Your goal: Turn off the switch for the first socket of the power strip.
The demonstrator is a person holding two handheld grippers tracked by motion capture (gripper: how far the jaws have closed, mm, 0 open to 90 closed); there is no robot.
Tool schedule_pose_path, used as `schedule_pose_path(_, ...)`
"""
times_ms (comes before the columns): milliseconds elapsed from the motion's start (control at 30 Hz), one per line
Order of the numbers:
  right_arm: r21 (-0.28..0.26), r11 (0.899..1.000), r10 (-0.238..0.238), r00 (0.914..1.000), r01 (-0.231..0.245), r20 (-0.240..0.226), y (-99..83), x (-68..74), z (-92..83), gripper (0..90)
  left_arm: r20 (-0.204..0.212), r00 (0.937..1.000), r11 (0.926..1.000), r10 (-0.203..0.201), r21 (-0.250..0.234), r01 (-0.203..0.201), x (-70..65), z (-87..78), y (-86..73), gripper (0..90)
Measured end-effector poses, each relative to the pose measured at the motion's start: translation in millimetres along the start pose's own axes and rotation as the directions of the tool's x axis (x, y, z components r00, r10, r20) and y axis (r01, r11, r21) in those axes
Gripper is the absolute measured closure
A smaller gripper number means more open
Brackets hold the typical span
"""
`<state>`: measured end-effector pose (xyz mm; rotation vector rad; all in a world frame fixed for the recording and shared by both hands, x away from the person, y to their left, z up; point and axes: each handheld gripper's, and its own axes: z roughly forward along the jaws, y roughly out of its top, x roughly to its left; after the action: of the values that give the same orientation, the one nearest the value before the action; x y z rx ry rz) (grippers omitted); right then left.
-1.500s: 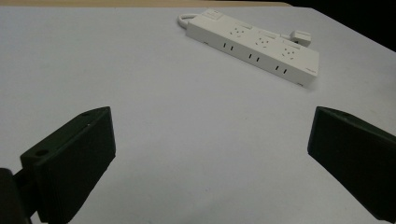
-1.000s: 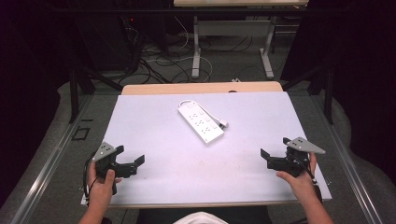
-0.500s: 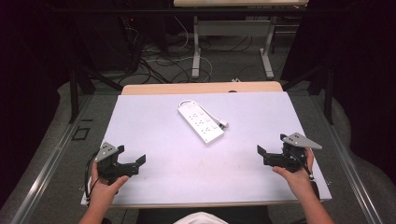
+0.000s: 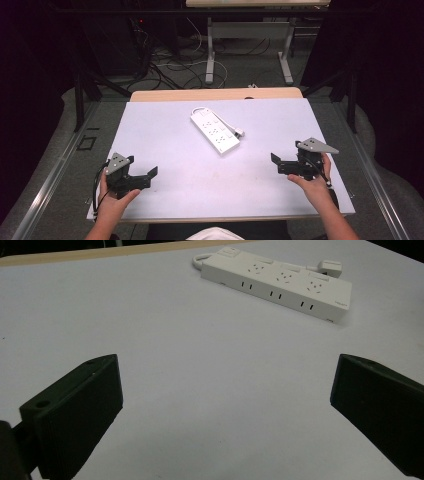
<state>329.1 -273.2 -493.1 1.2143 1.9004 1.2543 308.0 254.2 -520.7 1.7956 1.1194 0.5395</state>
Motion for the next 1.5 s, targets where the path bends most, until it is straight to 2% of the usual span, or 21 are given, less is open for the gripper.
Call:
schedule_pose_path(100, 0.004, 1.000, 0.002, 1.0000, -0.002, -0.007, 4.9, 2.5, 1.4, 0.0, -0.006, 1.0000, 1.0000, 0.006, 0.002, -0.006, 1.1, -0.6, 0.1, 0.3)
schedule_pose_path(167, 0.006, 1.000, -0.006, 0.9999, 0.006, -0.009, 8.4, 3.4, 2.1, 0.0, -0.006, 1.0000, 1.0000, -0.008, 0.000, 0.008, 0.8, -0.2, -0.4, 0.3)
schedule_pose_path(367, 0.011, 1.000, -0.022, 0.9994, 0.022, -0.027, 18.3, 8.6, 6.4, 0.0, -0.018, 0.9997, 0.9999, -0.014, -0.005, 0.014, 0.6, 1.6, -1.2, 0.6)
schedule_pose_path(400, 0.013, 1.000, -0.021, 0.9994, 0.021, -0.028, 20.0, 9.9, 7.1, 0.0, -0.014, 0.9999, 0.9999, -0.010, 0.006, 0.010, 0.7, 1.1, -1.0, 0.7)
schedule_pose_path(633, 0.013, 1.000, -0.025, 0.9983, 0.026, -0.053, 30.7, 13.9, 11.4, 0.0, -0.020, 0.9998, 1.0000, 0.005, 0.008, -0.005, 0.4, 3.5, -1.3, 0.9)
schedule_pose_path(667, 0.013, 1.000, -0.027, 0.9977, 0.028, -0.061, 32.2, 14.3, 11.9, 0.0, -0.016, 0.9999, 1.0000, -0.006, 0.005, 0.007, -0.4, 4.0, -1.5, 1.0)
schedule_pose_path(967, 0.028, 0.998, -0.050, 0.9961, 0.052, -0.073, 45.7, 18.3, 18.7, 0.0, -0.013, 0.9999, 1.0000, -0.006, 0.005, 0.006, -0.2, 3.8, -1.3, 1.3)
schedule_pose_path(1000, 0.035, 0.998, -0.040, 0.9961, 0.043, -0.078, 47.2, 19.5, 19.3, 0.0, -0.013, 0.9999, 1.0000, -0.006, 0.005, 0.006, 0.0, 3.7, -1.3, 1.3)
schedule_pose_path(1033, 0.030, 0.998, -0.047, 0.9958, 0.050, -0.078, 48.3, 19.5, 21.4, 0.0, -0.016, 0.9999, 1.0000, 0.003, 0.006, -0.003, 0.8, 3.4, -1.2, 1.3)
schedule_pose_path(1167, 0.050, 0.998, -0.039, 0.9951, 0.043, -0.091, 53.2, 20.8, 26.3, 1.4, -0.012, 0.9998, 0.9999, -0.014, 0.002, 0.014, 0.8, 3.3, -1.6, 1.4)
schedule_pose_path(1500, 0.083, 0.993, -0.075, 0.9899, 0.085, -0.120, 66.7, 28.2, 40.6, 1.9, -0.012, 0.9998, 0.9998, -0.018, 0.004, 0.018, 0.9, 4.2, -1.6, 1.4)
